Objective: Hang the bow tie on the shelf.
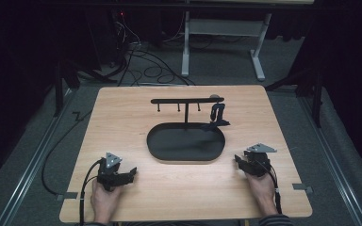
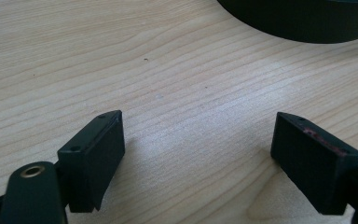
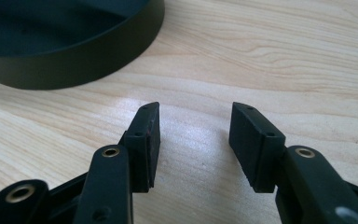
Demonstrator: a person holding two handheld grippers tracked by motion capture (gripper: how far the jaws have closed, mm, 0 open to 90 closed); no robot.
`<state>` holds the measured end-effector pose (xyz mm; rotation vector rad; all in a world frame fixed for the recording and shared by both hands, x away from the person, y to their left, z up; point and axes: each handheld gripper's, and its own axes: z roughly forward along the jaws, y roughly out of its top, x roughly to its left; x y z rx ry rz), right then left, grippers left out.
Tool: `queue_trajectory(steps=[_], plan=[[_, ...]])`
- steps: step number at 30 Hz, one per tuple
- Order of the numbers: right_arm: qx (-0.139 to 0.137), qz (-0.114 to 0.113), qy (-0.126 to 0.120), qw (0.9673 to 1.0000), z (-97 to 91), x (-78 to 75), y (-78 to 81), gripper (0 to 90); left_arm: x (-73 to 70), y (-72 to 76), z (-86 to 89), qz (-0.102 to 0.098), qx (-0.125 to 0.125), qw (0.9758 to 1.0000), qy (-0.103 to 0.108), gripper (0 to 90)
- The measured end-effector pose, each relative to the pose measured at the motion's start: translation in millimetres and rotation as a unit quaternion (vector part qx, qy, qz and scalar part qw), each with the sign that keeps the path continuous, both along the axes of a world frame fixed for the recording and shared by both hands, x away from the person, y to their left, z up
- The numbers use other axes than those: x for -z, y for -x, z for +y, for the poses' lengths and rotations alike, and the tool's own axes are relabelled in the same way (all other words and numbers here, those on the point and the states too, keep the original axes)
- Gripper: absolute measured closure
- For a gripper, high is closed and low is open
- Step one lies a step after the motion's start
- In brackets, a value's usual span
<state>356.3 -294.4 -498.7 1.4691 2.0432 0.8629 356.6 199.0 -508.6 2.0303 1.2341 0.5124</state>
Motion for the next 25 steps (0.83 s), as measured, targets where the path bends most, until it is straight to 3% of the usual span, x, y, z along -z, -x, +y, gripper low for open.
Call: queue_trajectory(steps=[13,25], plan=[[-0.003,-0.004,-0.003,1.0000,-0.1,3.1,1.6,43.7,0.2,0.3,0.0,-0.001,0.000,1.0000,0.000,17.9],[-0.001,-0.004,-0.004,1.0000,-0.2,3.2,1.3,43.0,0.2,0.4,0.0,-0.001,0.000,1.0000,0.001,17.9]])
